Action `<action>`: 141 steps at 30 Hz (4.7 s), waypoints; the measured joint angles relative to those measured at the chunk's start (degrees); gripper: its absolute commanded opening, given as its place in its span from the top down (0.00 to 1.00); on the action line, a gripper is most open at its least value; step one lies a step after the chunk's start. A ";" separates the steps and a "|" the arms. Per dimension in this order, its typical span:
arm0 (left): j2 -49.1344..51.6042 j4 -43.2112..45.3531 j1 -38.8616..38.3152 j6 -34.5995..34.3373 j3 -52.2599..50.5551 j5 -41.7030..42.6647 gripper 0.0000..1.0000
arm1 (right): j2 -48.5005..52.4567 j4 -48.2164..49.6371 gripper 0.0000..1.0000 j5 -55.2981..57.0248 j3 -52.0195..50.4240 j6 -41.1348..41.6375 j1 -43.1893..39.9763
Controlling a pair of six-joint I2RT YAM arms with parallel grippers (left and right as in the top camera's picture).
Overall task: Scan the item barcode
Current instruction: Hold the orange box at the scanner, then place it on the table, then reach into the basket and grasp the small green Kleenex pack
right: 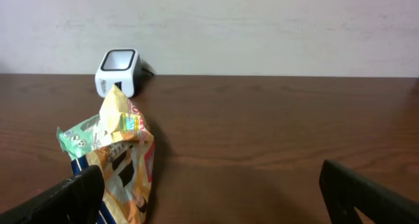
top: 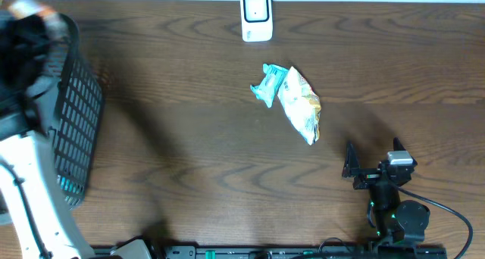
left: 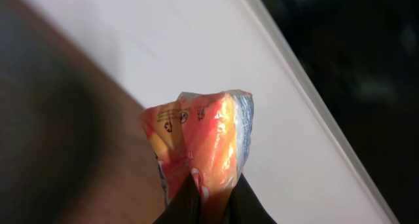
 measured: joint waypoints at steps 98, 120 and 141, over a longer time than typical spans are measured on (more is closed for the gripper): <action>28.50 -51.58 22.51 24.26 -0.35 -25.86 0.31 | 0.00 0.00 0.01 0.02 0.00 -0.02 0.00; 28.59 -45.92 22.51 24.33 -8.07 -31.54 0.48 | 0.00 -0.02 0.01 0.00 0.00 0.00 0.00; 26.51 -49.48 22.58 23.39 4.37 -17.46 0.93 | 0.02 -0.02 0.01 0.02 0.00 -0.02 0.00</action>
